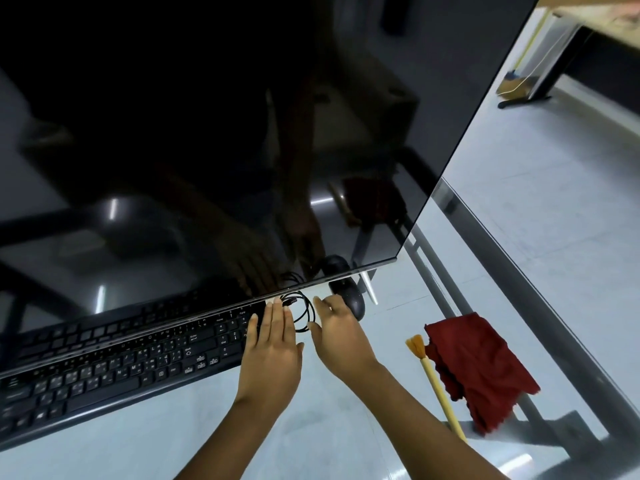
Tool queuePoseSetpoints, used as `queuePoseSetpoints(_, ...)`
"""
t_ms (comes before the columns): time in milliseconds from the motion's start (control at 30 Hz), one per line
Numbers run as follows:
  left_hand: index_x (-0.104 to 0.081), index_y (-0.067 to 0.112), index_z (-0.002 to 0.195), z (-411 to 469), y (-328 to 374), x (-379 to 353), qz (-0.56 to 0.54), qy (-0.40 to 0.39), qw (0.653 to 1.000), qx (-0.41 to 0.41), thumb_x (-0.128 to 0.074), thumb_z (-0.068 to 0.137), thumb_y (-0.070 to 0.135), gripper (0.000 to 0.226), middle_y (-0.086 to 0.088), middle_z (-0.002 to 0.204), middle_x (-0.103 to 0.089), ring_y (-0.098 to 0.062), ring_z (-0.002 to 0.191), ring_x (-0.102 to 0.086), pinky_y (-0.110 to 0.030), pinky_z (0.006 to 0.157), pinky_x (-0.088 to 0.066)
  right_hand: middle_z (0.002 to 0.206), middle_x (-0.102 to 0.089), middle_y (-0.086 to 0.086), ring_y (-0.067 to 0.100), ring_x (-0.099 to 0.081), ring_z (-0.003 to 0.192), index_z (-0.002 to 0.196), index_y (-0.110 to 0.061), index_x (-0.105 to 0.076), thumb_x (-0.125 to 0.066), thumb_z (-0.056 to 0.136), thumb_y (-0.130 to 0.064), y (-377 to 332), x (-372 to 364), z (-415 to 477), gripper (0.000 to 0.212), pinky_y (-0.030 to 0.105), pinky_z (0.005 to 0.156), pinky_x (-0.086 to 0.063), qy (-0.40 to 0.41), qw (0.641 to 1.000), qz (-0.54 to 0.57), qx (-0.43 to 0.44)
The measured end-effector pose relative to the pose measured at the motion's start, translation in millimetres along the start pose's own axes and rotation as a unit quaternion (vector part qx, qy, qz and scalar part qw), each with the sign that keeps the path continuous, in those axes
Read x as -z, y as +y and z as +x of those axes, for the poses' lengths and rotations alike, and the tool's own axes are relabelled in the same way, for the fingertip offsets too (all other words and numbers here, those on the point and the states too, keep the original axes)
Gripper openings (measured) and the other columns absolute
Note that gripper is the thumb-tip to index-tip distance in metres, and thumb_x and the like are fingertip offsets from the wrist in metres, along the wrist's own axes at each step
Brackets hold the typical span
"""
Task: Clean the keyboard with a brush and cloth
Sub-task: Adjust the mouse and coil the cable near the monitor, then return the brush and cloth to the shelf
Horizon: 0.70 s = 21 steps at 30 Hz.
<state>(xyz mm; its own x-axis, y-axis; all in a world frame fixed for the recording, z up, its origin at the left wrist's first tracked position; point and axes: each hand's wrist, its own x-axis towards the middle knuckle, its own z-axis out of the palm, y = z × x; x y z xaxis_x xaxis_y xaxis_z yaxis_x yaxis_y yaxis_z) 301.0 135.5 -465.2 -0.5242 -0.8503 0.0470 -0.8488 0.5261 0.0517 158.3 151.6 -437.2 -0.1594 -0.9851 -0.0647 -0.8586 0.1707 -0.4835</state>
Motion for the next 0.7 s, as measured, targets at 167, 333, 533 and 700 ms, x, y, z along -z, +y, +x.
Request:
queuePoseSetpoints(167,-0.065,0.003,0.119,-15,40,27,-0.071,-0.002,0.997,-0.011,-0.056,0.088,0.033,0.044,-0.014,0.12,-0.065,-0.03,0.109,-0.064,-0.042,0.087,-0.052,0.123,-0.054,0.006,0.023,-0.063,0.097,0.129,-0.015,-0.055,-0.054,0.095,-0.023,36,47,-30,0.035,0.032,0.085,-0.053,0.082,0.995,0.039,-0.038)
queuePoseSetpoints(333,-0.052,0.016,0.124,12,121,61,-0.13,-0.112,0.985,-0.024,-0.035,0.1,0.042,0.039,-0.003,0.113,-0.066,-0.02,0.103,-0.063,-0.028,0.078,-0.047,0.128,-0.053,0.006,0.026,-0.063,0.099,0.125,-0.014,-0.058,-0.058,0.092,-0.019,112,106,-58,0.034,0.037,0.086,-0.054,0.109,0.981,0.018,-0.157)
queuePoseSetpoints(533,-0.052,0.013,0.117,39,198,47,-0.177,-0.224,0.958,0.036,-0.042,0.098,0.044,0.038,-0.007,0.115,-0.065,-0.026,0.106,-0.062,-0.033,0.08,-0.05,0.134,-0.048,0.015,0.033,-0.047,0.121,0.134,-0.013,-0.047,-0.053,0.094,-0.034,178,136,-86,0.046,0.044,0.101,-0.041,0.033,0.945,-0.079,-0.315)
queuePoseSetpoints(700,-0.045,0.01,0.111,45,221,35,-0.219,-0.25,0.938,0.1,-0.055,0.093,0.028,0.027,-0.009,0.108,-0.067,-0.028,0.098,-0.066,-0.032,0.069,-0.048,0.123,-0.056,0.011,0.029,-0.056,0.109,0.129,-0.011,-0.042,-0.055,0.093,-0.041,198,126,-88,0.049,0.041,0.091,-0.046,-0.02,0.933,-0.001,-0.36)
